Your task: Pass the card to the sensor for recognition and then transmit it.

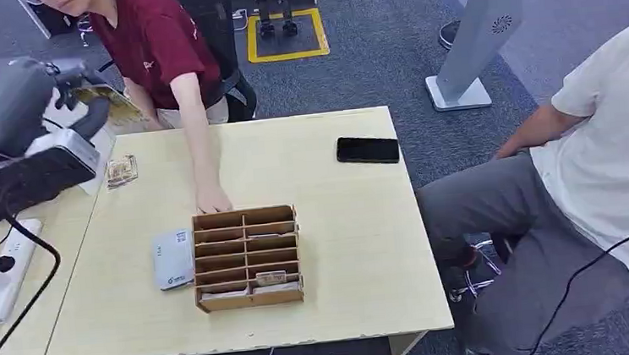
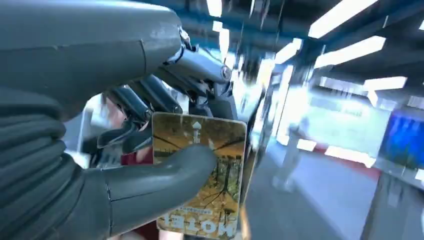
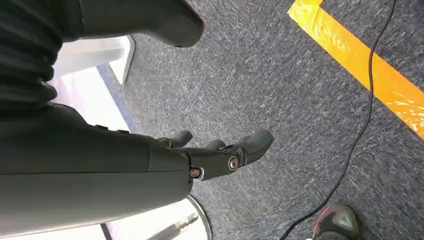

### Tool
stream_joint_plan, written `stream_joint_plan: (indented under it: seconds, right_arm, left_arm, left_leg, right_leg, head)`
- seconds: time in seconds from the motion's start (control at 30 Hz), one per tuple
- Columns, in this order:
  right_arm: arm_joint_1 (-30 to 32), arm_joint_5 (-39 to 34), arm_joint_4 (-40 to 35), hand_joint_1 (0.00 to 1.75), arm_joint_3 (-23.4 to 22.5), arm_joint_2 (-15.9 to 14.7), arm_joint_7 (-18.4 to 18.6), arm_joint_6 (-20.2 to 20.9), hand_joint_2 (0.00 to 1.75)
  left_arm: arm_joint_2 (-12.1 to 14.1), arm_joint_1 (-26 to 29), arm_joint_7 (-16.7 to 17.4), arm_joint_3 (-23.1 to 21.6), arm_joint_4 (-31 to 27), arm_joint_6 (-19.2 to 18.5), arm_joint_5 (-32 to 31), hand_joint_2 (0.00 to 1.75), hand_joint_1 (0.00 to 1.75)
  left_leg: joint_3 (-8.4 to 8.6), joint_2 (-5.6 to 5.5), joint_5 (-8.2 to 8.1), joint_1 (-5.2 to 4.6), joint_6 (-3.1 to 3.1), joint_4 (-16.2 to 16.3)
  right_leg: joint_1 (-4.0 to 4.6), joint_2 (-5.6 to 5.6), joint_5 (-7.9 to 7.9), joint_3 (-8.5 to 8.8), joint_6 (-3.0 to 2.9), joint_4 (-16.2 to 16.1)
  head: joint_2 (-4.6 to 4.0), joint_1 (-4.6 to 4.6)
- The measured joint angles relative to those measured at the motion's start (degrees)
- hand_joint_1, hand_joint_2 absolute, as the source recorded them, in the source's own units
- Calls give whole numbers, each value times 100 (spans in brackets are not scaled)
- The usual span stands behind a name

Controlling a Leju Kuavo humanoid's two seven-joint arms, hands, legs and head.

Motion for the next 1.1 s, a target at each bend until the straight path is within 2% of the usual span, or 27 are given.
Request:
stream_joint_plan:
  seconds: [0.1,0.47,0.53,0.6,0.67,0.77,0.93,1.1]
  right_arm:
    - [-2,0,0,0,0,0,0,0,175]
    - [-8,-4,0,0,0,0,37,52,175]
    - [-8,-2,0,0,0,0,57,35,175]
    - [-9,0,0,0,0,0,63,35,175]
    - [-16,17,0,0,0,0,72,44,175]
    - [-39,46,0,0,7,6,94,81,175]
    - [-118,57,0,0,37,28,214,142,175]
    - [-184,61,0,0,111,52,277,199,175]
  left_arm:
    - [7,-208,61,87,-122,7,33,175,175]
    - [105,-400,184,133,-238,155,-129,175,175]
    - [107,-394,228,133,-216,298,-298,175,175]
    - [107,-384,348,131,-102,547,-753,175,175]
    - [64,-352,598,120,145,836,-1473,175,175]
    - [-181,-261,698,81,959,1513,-2484,175,175]
    - [-644,-345,1281,-205,2398,2375,-3968,175,175]
    - [-1167,-628,1427,-317,3559,2623,-4382,175,175]
  left_leg:
    - [-1,-1,-1,-1,1,0]
    - [-2,-1,-1,2,-1,-1]
    - [-2,-1,-1,2,-1,-1]
    - [-2,-1,-2,1,-1,-1]
    - [0,0,-2,-1,-1,-1]
    - [-1,-1,1,0,0,0]
    - [-1,2,7,-2,0,1]
    - [-3,1,6,-5,1,2]
  right_leg:
    - [-1,-3,-1,-2,0,-1]
    - [0,-3,-2,-5,0,-1]
    - [0,-3,-2,-5,0,-1]
    - [0,-3,-2,-6,0,-1]
    - [-2,-2,-2,-9,0,-2]
    - [-4,-3,-1,-9,-1,-2]
    - [-4,2,9,-10,0,-1]
    - [-6,1,10,-8,2,-2]
  head:
    - [0,2]
    - [0,2]
    - [0,2]
    - [0,2]
    - [0,2]
    - [0,-2]
    - [0,-4]
    - [0,-4]
